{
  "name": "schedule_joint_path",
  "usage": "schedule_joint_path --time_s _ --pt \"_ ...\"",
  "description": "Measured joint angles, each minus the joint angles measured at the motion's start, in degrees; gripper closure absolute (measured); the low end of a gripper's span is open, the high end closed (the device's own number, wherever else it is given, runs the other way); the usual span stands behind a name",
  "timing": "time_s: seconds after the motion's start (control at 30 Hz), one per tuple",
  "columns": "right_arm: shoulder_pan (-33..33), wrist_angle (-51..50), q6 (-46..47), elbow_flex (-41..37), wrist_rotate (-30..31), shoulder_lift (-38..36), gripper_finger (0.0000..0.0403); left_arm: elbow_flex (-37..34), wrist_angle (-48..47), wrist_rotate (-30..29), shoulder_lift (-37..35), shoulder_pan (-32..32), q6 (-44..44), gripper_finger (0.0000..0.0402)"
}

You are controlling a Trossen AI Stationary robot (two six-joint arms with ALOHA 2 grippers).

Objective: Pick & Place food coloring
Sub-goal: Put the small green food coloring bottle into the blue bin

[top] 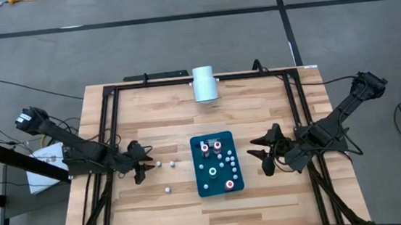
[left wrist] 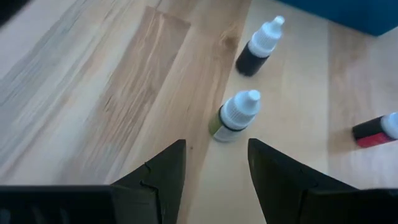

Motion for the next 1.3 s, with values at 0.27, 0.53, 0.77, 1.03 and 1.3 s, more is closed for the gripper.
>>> schedule_joint_path --time_s 0.27,0.53,0.77,1.03,1.3 --pt "0.00 0.02 0.07 0.00 0.00 0.00 0.0221 0.02 5.37 -4.83 6.93 0.00 0.88 0.0236" --pt "0.00 0.43 0.07 0.01 0.00 0.00 0.0221 0.09 11.71 -1.68 12.89 -0.01 0.10 0.0236" --pt "0.00 0.45 0.07 0.02 -0.02 0.00 0.0221 0.11 16.38 -3.08 18.02 -0.02 0.96 0.0236" --pt "0.00 0.61 0.04 0.02 -0.07 0.00 0.0221 0.13 24.92 -4.07 24.22 0.00 2.57 0.0236" --pt "0.00 0.69 0.04 0.02 -0.09 0.00 0.0221 0.17 31.49 -6.18 29.67 0.00 3.60 0.0236"
